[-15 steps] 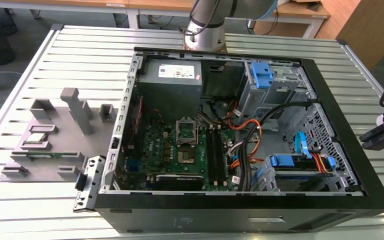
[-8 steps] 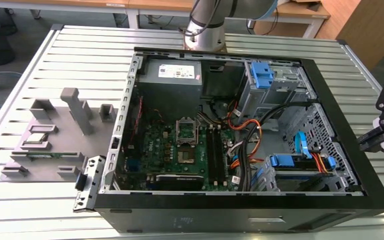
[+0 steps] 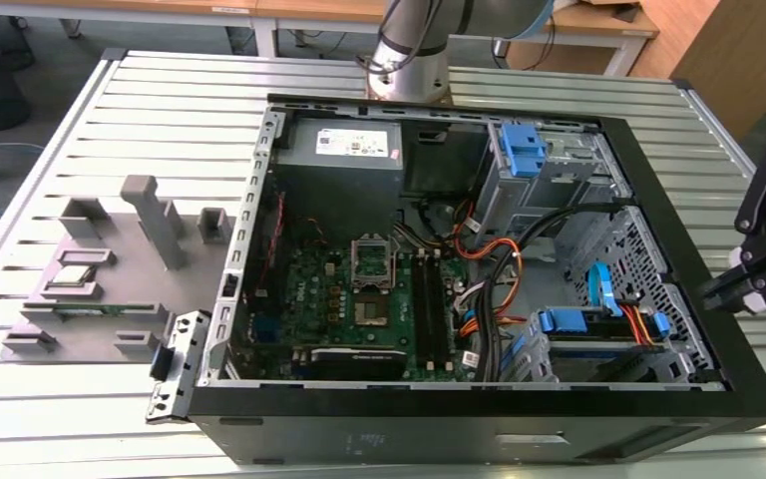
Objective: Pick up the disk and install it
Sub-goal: 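Insert the second disk wire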
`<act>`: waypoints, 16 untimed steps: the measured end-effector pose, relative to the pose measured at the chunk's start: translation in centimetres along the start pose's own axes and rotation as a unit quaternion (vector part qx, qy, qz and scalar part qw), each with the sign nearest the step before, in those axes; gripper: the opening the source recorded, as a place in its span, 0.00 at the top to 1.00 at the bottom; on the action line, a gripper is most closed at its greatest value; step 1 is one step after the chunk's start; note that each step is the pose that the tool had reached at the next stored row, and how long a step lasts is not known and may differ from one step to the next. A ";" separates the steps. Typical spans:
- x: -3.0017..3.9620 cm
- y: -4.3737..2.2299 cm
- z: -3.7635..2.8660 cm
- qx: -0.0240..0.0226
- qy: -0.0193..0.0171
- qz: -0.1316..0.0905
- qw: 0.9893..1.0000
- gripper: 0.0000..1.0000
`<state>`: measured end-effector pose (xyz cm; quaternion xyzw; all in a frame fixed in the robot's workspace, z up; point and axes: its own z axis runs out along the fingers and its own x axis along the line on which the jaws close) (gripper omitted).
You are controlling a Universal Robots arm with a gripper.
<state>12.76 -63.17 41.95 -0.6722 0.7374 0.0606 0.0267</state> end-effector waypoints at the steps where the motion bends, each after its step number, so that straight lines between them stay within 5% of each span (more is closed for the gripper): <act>1: 0.02 -0.01 0.18 0.000 0.000 0.000 1.000 0.83; 7: 0.06 -0.03 0.52 0.000 0.000 0.000 1.000 0.83; 16: 0.26 -0.11 2.13 0.000 0.000 0.000 1.000 0.83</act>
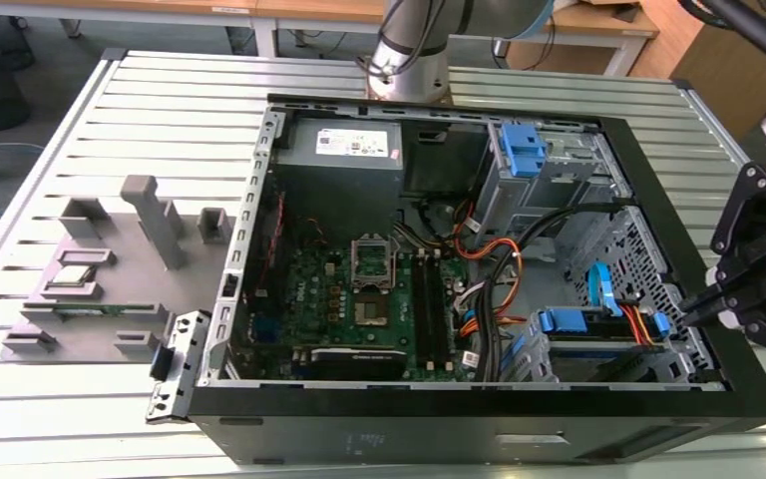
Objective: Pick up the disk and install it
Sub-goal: 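Insert the second disk wire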
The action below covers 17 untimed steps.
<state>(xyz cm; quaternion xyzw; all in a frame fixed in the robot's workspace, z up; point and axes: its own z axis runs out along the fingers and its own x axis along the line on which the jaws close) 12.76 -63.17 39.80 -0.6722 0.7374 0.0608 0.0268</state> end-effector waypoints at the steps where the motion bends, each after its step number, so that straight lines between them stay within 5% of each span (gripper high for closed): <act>1: 0.02 -0.01 0.19 0.000 0.000 0.000 1.000 0.83; 17: 0.31 -0.15 2.75 0.000 0.000 0.000 1.000 0.83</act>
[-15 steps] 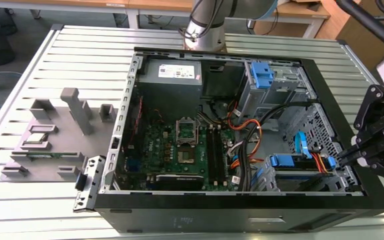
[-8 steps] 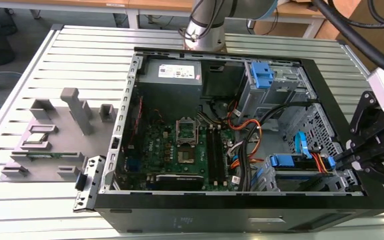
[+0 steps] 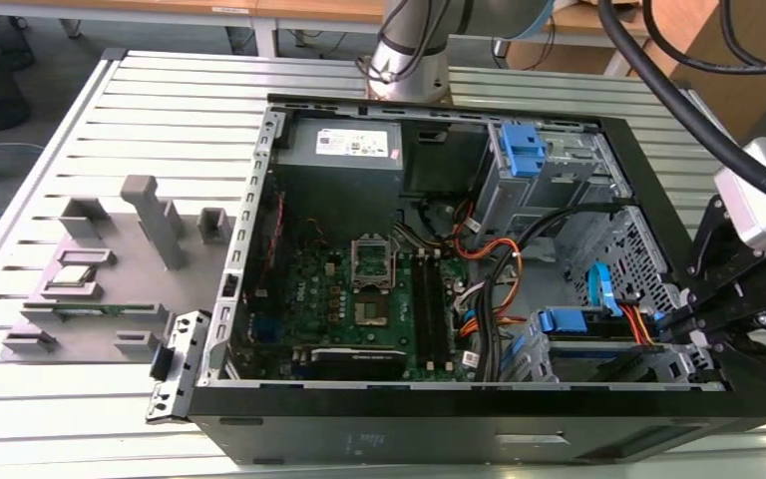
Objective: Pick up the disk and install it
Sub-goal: 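Insert the second disk wire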
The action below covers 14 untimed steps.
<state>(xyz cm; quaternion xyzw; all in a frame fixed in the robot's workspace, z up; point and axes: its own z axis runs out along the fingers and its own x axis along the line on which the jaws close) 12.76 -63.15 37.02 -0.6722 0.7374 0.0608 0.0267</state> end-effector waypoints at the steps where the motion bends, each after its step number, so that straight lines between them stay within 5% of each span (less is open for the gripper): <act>1: -0.04 0.00 0.11 0.000 0.000 0.000 1.000 0.83; 14: -0.05 -0.66 1.99 -0.003 0.000 0.000 1.000 0.83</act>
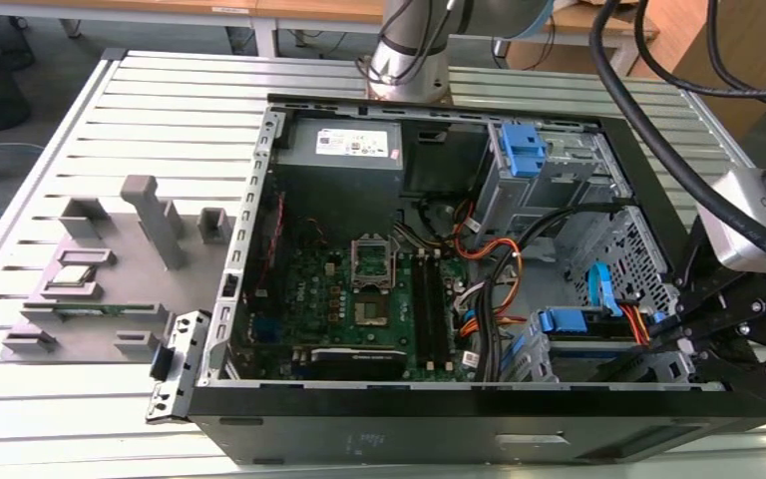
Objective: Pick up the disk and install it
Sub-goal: 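Insert the second disk wire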
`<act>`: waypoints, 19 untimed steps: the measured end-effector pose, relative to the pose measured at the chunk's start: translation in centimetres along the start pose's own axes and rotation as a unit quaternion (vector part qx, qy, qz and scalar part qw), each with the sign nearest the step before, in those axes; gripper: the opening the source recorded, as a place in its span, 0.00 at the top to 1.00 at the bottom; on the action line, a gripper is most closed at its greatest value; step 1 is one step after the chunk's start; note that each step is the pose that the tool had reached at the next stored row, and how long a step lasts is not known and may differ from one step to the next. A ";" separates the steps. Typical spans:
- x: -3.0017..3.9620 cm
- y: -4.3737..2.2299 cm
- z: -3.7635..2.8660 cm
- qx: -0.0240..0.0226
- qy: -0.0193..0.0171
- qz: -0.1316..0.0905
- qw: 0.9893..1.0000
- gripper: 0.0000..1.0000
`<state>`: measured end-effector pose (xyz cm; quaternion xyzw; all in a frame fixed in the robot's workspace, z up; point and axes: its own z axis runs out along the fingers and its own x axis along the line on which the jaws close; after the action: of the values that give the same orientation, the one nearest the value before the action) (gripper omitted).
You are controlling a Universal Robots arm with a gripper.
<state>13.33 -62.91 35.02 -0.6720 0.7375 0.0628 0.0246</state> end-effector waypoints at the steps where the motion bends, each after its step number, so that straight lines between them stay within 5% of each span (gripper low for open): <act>1: 0.01 -0.02 0.12 -0.001 0.000 0.000 1.000 0.83; 9: 0.01 -0.06 0.24 -0.002 0.000 0.000 1.000 0.83; 14: 0.01 -0.06 0.24 -0.002 0.000 0.000 1.000 0.70; 19: 0.05 -0.07 0.53 -0.003 -0.001 0.000 1.000 0.70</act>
<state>13.38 -62.90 34.48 -0.6718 0.7374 0.0656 0.0237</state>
